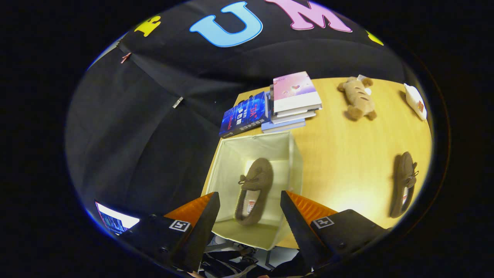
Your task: Open the storage box then place both shoes into the box .Put the left shoe in first, then the right shoe, with the right side of both shoes facing outward in a uniform manner.
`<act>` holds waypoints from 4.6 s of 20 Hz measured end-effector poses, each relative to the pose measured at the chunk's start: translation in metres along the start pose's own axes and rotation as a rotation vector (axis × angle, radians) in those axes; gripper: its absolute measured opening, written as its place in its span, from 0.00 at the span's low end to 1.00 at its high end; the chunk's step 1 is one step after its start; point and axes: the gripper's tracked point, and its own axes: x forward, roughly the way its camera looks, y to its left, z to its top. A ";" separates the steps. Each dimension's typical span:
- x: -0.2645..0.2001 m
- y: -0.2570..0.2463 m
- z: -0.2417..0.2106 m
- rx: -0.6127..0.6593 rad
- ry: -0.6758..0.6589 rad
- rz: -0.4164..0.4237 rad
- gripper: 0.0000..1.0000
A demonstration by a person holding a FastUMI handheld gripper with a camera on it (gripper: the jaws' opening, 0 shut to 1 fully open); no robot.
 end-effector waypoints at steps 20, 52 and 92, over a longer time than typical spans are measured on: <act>-0.135 -0.392 -0.039 0.071 0.152 -0.371 0.98; -0.086 -0.308 -0.015 0.170 0.144 -0.246 0.05; 0.061 -0.001 -0.013 0.064 0.209 -0.262 0.99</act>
